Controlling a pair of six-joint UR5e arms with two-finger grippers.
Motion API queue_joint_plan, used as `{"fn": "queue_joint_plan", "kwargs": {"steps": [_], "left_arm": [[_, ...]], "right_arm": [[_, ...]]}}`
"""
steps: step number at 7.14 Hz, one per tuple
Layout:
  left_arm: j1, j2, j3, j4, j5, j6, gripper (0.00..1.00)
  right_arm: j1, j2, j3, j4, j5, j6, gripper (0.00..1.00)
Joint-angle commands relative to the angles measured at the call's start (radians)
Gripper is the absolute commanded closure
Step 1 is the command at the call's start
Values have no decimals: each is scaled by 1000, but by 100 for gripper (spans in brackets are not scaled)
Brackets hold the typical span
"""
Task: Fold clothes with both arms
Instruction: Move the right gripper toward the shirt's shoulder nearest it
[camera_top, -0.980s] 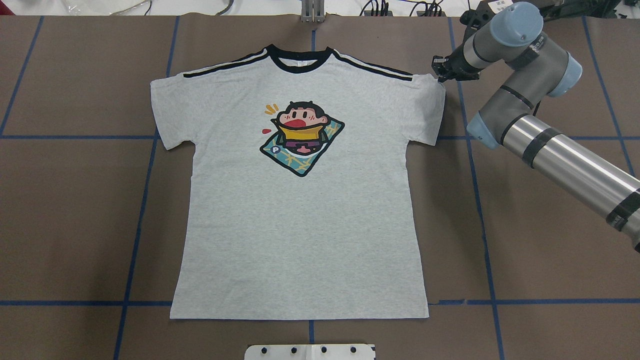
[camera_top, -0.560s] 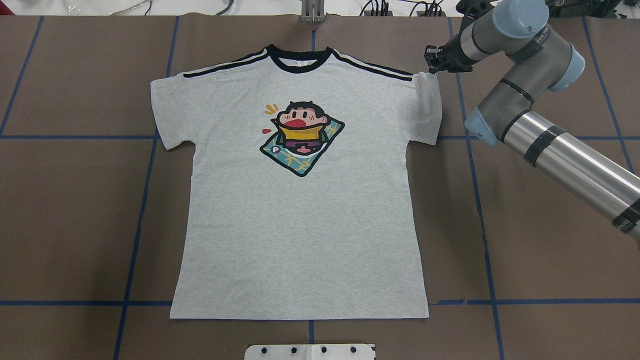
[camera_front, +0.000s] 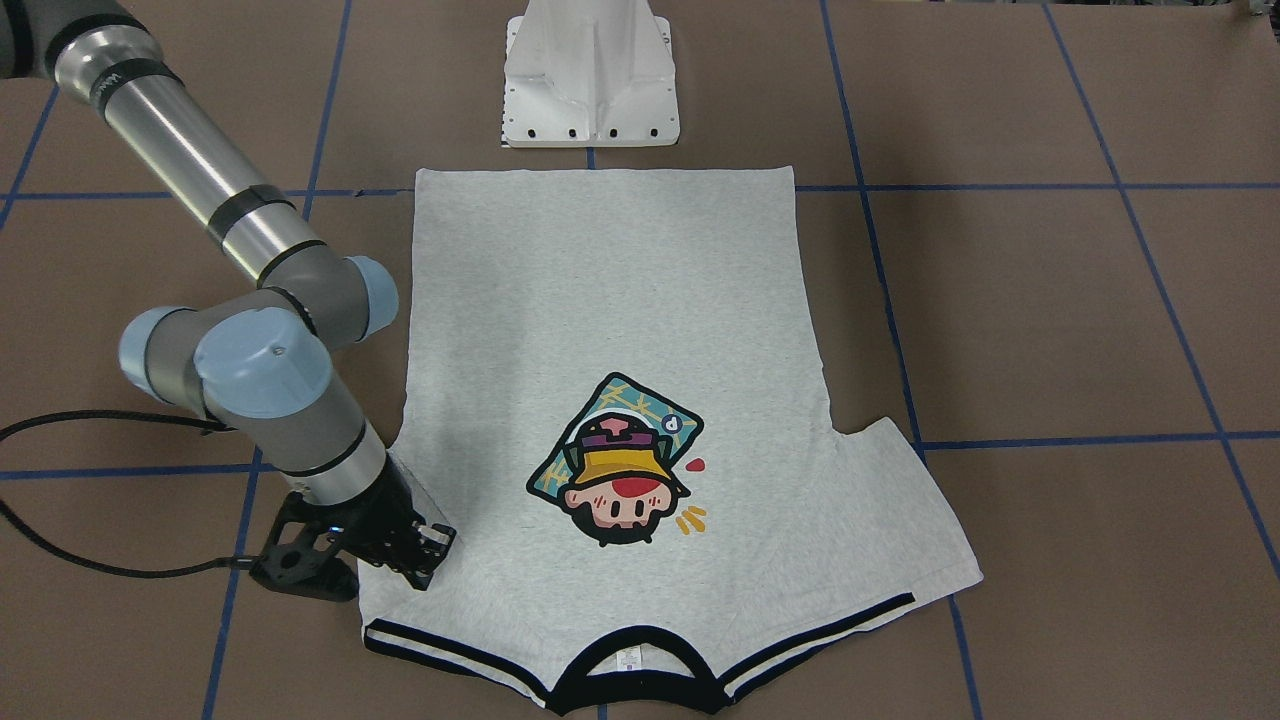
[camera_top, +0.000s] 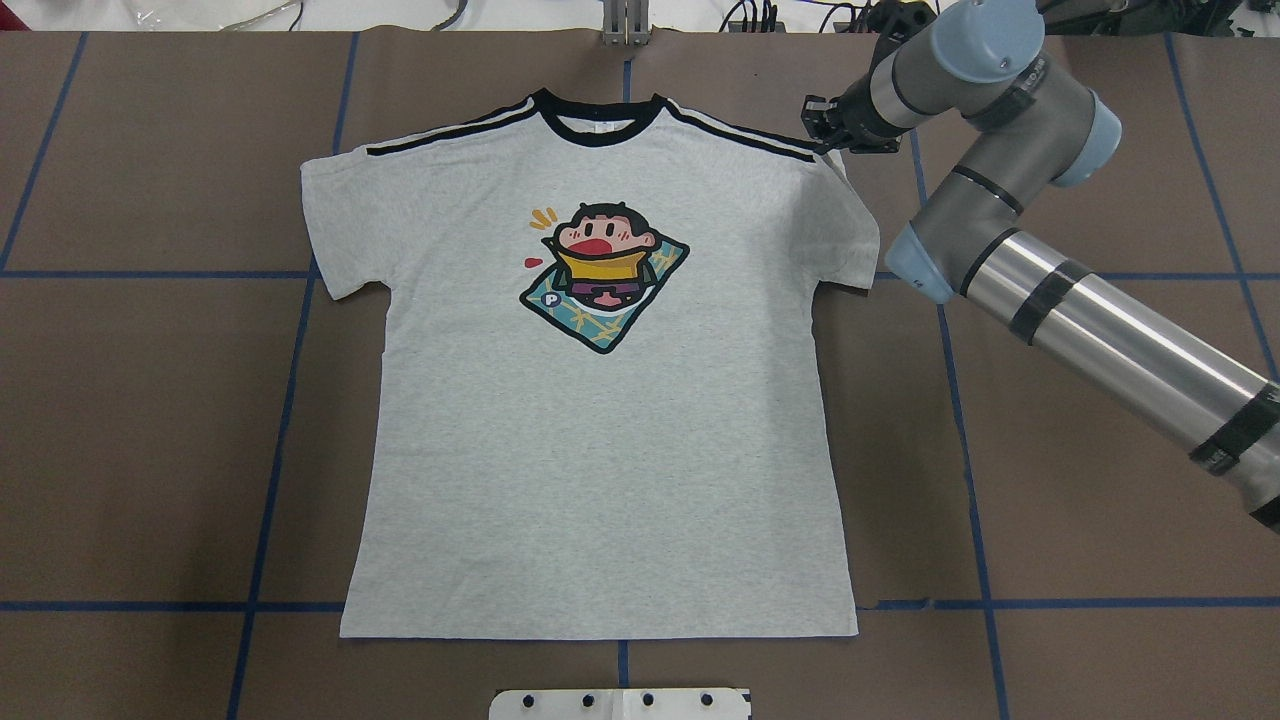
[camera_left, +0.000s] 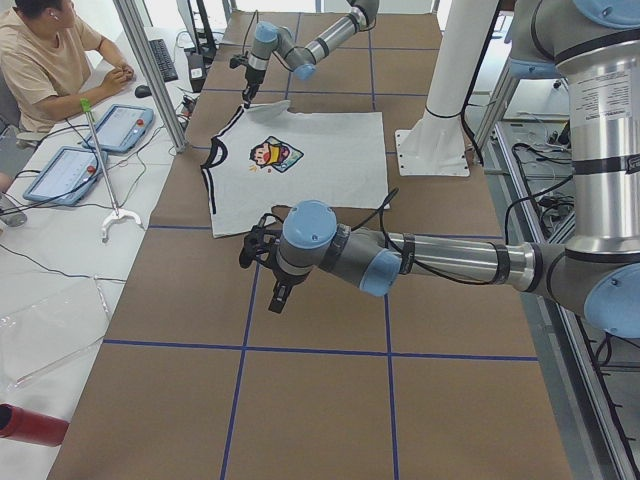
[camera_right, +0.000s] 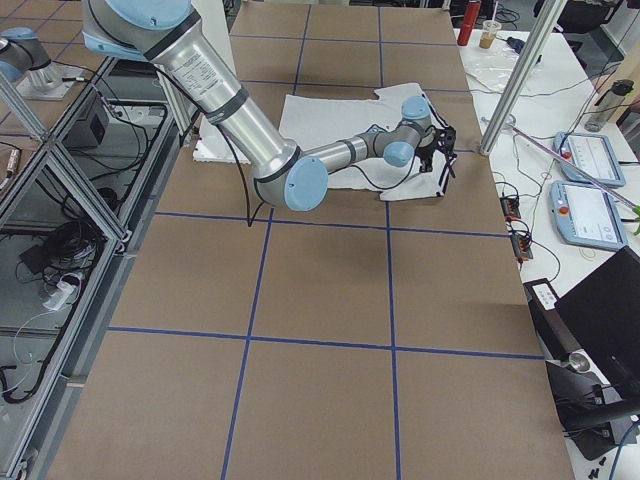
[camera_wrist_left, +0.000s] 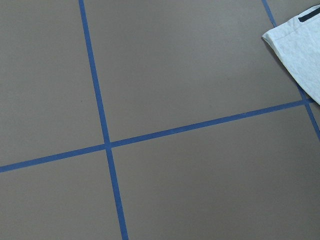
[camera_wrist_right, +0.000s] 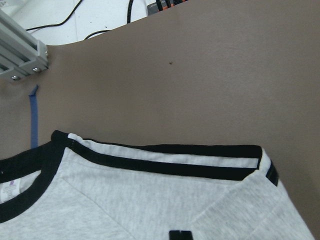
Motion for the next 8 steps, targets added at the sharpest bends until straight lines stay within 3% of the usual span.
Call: {"fn": "queue_joint_plan", "kwargs": {"steps": [1,4,5,6,7,8], "left_arm": [[0,0,-9,1,-1,0,0],[1,0,-15,-1,-3,-3,0],[3,-8,-19,-1,-3,-3,0],[4,-29,-7,-2,-1,-21,0],[9,-75,-4,-4,0,-100,0],[27,-171,34,5,-1,-201,0]], "right_arm": [[-36,99,-129,-19,-114,22,100],[-42,125,-175,-19,-161,22,100],[-50,127,-176,-18,-168,22,78],[-56,134,-162,-18,-170,25,1],[-70,133,-145,-18,-172,26,0],[-64,102,-42,-18,-159,51,0]]}}
